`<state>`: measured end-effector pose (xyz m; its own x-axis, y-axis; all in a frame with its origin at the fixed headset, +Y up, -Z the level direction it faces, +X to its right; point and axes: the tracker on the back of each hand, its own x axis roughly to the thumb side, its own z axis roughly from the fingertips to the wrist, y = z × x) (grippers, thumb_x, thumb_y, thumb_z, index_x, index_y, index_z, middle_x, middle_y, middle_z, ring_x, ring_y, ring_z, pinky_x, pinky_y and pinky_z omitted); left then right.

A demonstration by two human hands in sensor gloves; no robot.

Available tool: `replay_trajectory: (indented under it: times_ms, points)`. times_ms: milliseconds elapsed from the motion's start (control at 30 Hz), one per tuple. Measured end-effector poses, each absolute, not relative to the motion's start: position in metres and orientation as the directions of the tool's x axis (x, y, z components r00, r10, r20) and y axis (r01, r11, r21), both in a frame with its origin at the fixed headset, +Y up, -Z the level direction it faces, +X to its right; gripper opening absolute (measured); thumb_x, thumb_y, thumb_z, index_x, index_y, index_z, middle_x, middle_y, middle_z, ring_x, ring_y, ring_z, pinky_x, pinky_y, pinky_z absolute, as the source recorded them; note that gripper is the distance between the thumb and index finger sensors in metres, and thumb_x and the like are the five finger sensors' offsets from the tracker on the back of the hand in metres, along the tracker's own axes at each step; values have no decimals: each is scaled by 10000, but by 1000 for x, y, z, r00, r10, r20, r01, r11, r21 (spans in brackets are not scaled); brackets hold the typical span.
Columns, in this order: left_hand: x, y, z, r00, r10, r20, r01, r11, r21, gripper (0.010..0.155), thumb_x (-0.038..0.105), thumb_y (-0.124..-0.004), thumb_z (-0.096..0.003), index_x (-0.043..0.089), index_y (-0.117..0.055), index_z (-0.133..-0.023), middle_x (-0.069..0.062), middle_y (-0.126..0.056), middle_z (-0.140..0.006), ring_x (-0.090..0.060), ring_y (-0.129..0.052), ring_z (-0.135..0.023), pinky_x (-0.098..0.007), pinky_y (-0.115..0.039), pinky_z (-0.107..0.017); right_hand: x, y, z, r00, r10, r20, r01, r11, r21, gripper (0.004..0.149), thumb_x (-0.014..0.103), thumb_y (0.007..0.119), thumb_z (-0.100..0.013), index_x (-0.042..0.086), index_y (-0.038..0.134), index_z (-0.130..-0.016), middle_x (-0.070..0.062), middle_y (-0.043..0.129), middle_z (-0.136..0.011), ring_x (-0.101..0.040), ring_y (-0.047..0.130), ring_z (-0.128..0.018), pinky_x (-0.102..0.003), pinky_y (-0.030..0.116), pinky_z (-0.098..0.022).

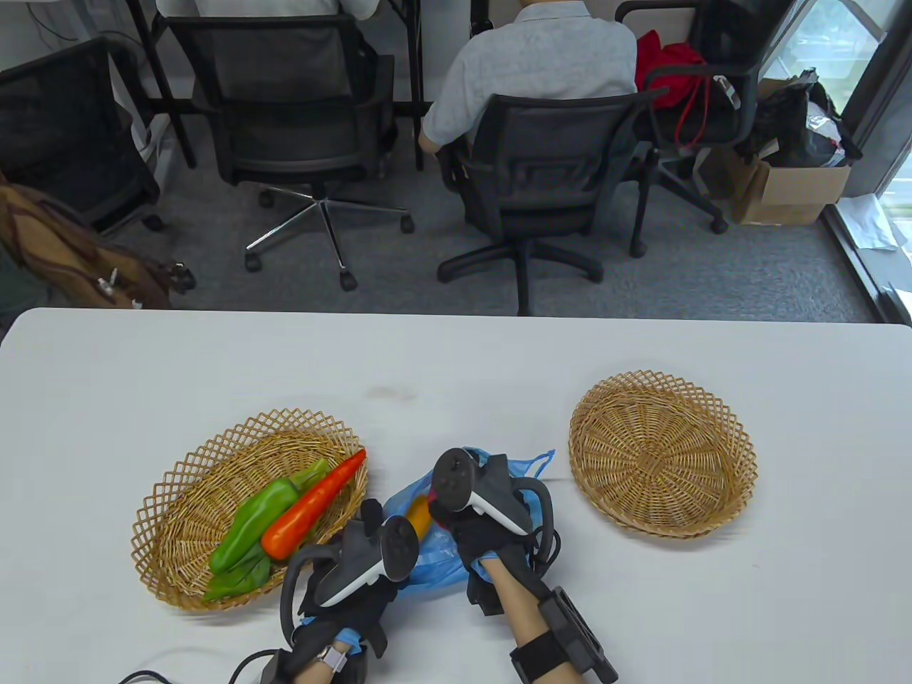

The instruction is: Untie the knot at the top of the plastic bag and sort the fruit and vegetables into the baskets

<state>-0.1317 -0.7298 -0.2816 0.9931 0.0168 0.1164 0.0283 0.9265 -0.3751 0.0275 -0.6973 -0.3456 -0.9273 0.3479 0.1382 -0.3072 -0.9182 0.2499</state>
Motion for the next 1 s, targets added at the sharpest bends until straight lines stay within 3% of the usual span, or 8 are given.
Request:
replay_trajectory:
  times_ms: [200, 333, 467, 633, 1000]
  points:
    - [-131, -730, -281, 993, 10, 118, 35, 927, -373, 965, 483, -712, -555, -35, -190, -1179, -263, -533, -1145, -404, -759, -965, -600, -668, -710, 68, -667, -338, -726, 672, 145, -604, -725, 332, 849, 391, 735, -577, -149, 346, -1104, -554, 544, -975, -675, 689, -793, -745, 611, -556]
    - [-131, -730, -281, 993, 11, 116, 33, 927, -374, 962, 484, -711, -555, -33, -192, -1179, -259, -534, -1145, -403, -762, -964, -600, -668, -710, 115, -648, -334, -587, 803, 101, -765, -591, 255, 847, 388, 731, -582, -150, 340, -1106, -553, 535, -979, -677, 684, -793, -742, 610, -557]
    - [-131, -731, -281, 993, 11, 115, 33, 927, -373, 958, 484, -709, -555, -31, -196, -1179, -262, -538, -1144, -404, -763, -964, -600, -669, -710, 165, -644, -334, -561, 827, 36, -819, -561, 121, 846, 392, 722, -587, -147, 332, -1110, -549, 530, -984, -674, 684, -795, -736, 612, -560]
    - [-131, -731, -281, 994, 18, 112, 25, 927, -374, 956, 483, -707, -557, -31, -196, -1180, -260, -540, -1143, -402, -763, -963, -598, -670, -710, 222, -663, -332, -551, 827, -109, -829, -558, -45, 843, 383, 718, -591, -154, 323, -1107, -551, 513, -988, -682, 674, -791, -735, 611, -555]
    - [-131, -732, -281, 993, 19, 112, 25, 926, -377, 953, 481, -707, -558, -32, -198, -1180, -259, -541, -1142, -401, -765, -961, -597, -671, -710, 264, -713, -344, -597, 725, -343, -738, -664, -120, 827, 378, 705, -597, -144, 326, -1115, -521, 490, -1017, -664, 680, -810, -709, 622, -575]
